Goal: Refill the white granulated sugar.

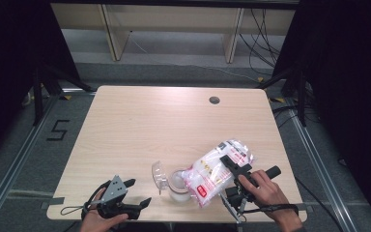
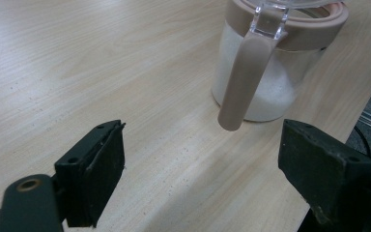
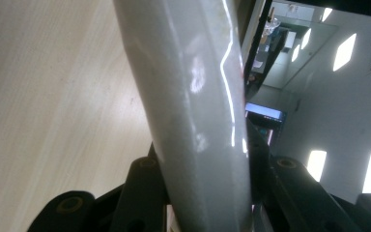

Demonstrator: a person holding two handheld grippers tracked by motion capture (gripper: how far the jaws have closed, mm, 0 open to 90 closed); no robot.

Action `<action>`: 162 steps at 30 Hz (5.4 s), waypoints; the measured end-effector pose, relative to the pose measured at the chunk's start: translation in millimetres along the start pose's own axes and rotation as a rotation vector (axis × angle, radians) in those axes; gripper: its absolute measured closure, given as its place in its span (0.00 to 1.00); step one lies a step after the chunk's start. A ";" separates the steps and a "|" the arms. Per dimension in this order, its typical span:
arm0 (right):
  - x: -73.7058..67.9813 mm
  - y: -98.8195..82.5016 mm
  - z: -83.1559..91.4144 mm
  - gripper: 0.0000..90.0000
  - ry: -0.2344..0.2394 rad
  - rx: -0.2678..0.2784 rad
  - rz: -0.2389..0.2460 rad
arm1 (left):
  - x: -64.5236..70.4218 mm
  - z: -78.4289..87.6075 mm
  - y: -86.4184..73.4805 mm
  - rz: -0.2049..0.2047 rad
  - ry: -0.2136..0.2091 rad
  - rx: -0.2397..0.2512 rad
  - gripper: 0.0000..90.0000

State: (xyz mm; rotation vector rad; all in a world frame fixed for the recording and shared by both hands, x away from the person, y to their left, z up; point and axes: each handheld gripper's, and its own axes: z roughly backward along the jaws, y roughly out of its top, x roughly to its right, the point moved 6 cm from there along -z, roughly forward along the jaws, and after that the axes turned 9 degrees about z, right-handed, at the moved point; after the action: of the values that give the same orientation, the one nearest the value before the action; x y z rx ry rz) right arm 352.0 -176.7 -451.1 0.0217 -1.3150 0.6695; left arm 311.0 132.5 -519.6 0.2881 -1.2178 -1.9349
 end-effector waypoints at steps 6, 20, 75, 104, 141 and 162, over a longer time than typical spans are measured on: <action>-8.7 -3.1 1.9 0.80 0.037 0.056 -0.157 | -0.6 0.7 0.0 -0.002 0.006 -0.002 0.18; -20.1 -3.4 5.1 0.81 0.059 0.181 -0.439 | -0.9 1.0 1.4 -0.016 -0.002 0.006 0.18; -80.0 -65.4 -34.1 0.86 0.107 0.303 -1.547 | -1.8 2.2 0.8 -0.001 0.010 0.000 0.19; -99.4 -77.9 -3.2 0.84 0.138 0.229 -1.772 | -1.9 -1.9 1.1 0.001 0.003 -0.001 0.19; -104.4 -78.7 30.4 0.40 0.126 0.085 -1.944 | 3.8 -2.1 8.1 0.007 -0.015 0.016 0.18; -108.1 -67.7 56.8 0.32 0.148 0.013 -1.955 | 9.1 6.1 9.5 0.001 -0.030 0.022 0.67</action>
State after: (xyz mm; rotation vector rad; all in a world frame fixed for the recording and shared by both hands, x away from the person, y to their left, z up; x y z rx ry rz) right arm 323.0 -300.9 -507.9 1.0839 -0.6179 -0.9772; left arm 306.6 127.8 -506.6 0.2705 -1.2589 -1.9331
